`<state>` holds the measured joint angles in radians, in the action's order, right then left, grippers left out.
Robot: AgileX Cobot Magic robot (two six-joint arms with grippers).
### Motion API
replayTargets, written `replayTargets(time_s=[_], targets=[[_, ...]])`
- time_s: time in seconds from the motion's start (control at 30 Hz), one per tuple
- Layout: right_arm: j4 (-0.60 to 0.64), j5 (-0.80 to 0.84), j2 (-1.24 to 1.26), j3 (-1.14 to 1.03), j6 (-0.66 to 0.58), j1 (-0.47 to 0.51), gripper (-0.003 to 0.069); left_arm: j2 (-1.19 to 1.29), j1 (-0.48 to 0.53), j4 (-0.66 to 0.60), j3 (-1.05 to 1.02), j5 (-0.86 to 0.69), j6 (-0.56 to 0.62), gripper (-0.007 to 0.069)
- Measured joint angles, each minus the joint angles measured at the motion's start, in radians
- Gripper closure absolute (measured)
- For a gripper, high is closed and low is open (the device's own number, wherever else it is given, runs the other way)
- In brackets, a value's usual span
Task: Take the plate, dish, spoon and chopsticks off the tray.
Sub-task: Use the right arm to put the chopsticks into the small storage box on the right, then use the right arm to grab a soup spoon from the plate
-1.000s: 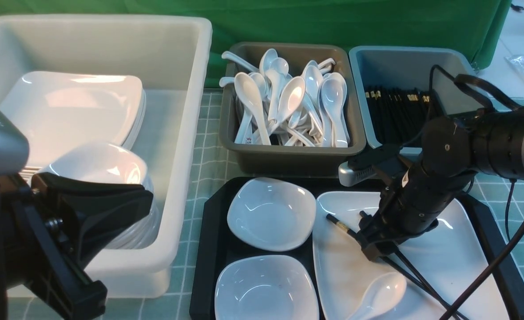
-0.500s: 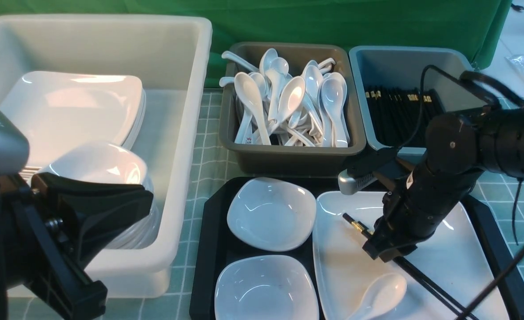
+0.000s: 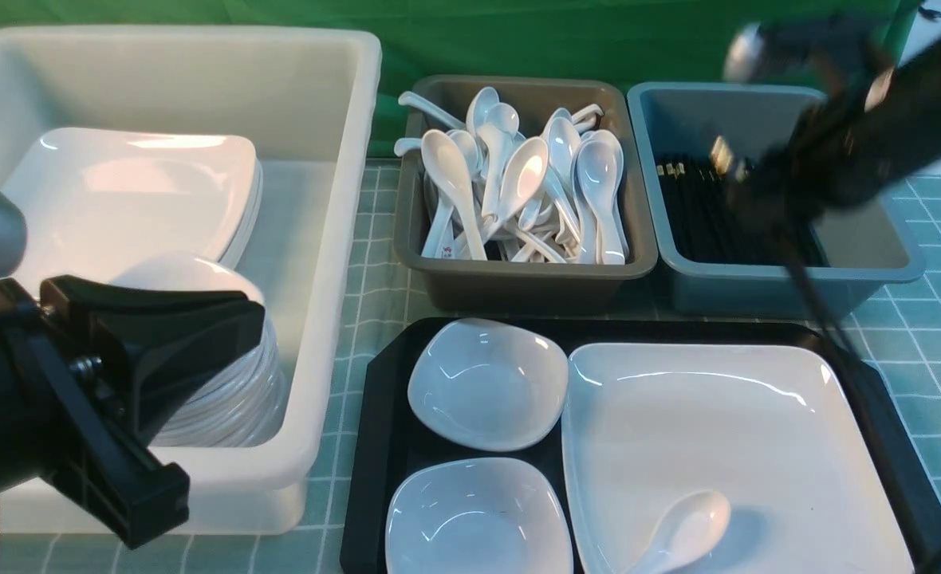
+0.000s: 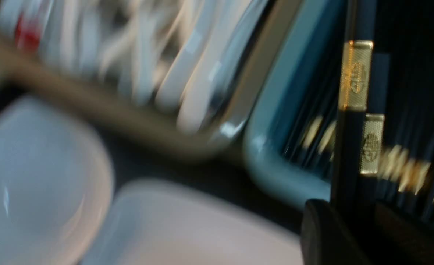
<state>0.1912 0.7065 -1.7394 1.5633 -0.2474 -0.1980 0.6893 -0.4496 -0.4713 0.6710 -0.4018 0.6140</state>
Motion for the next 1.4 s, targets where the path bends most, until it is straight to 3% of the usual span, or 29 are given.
replayTargets(time_s=[0.23, 0.4, 0.5, 0.7, 0.83, 0.93, 1.0, 1.03, 1.07, 1.17, 1.27, 1.4], targets=[[0.147, 0.023, -0.317, 0.514, 0.029, 0.116, 0.0502, 0.0, 0.0, -0.001, 0.0, 0.0, 0.0, 0.0608], [0.15, 0.015, -0.576, 0.854, 0.117, 0.132, 0.0502, 0.0, 0.0, -0.001, 0.0, 0.0, 0.0, 0.0608], [0.121, 0.042, -0.627, 0.9, 0.168, 0.132, 0.0491, 0.0, 0.0, 0.0, 0.0, -0.001, 0.0, 0.0608], [0.019, 0.142, -0.658, 0.918, 0.217, 0.132, 0.0208, 0.0, 0.0, 0.009, 0.0, -0.008, 0.0, 0.0608], [0.017, 0.199, -0.625, 0.919, 0.216, 0.132, 0.0166, 0.0, 0.0, 0.016, 0.0, -0.008, 0.0, 0.0608], [0.016, 0.322, -0.564, 0.919, 0.189, 0.132, 0.0219, 0.0, 0.0, 0.018, 0.0, -0.008, 0.0, 0.0608], [0.015, 0.425, -0.51, 0.919, 0.139, 0.132, 0.0322, 0.0, 0.0, 0.022, 0.0, -0.008, 0.0, 0.0608], [0.014, 0.425, -0.499, 0.917, 0.134, 0.132, 0.0345, 0.0, 0.0, 0.023, 0.0, -0.008, 0.0, 0.0608], [0.015, 0.425, -0.457, 0.902, 0.105, 0.132, 0.0428, 0.0, 0.0, 0.023, 0.0, -0.01, 0.0, 0.0608], [0.007, 0.425, -0.334, 0.802, 0.072, 0.123, 0.0568, 0.0, 0.0, 0.025, 0.0, -0.034, 0.001, 0.0608], [-0.037, 0.425, -0.199, 0.61, 0.048, 0.093, 0.0603, 0.0, 0.0, 0.031, 0.0, -0.055, 0.008, 0.0608], [-0.104, 0.423, 0.029, 0.271, 0.045, 0.026, 0.0578, 0.0, 0.0, 0.032, 0.0, -0.07, 0.008, 0.0608]])
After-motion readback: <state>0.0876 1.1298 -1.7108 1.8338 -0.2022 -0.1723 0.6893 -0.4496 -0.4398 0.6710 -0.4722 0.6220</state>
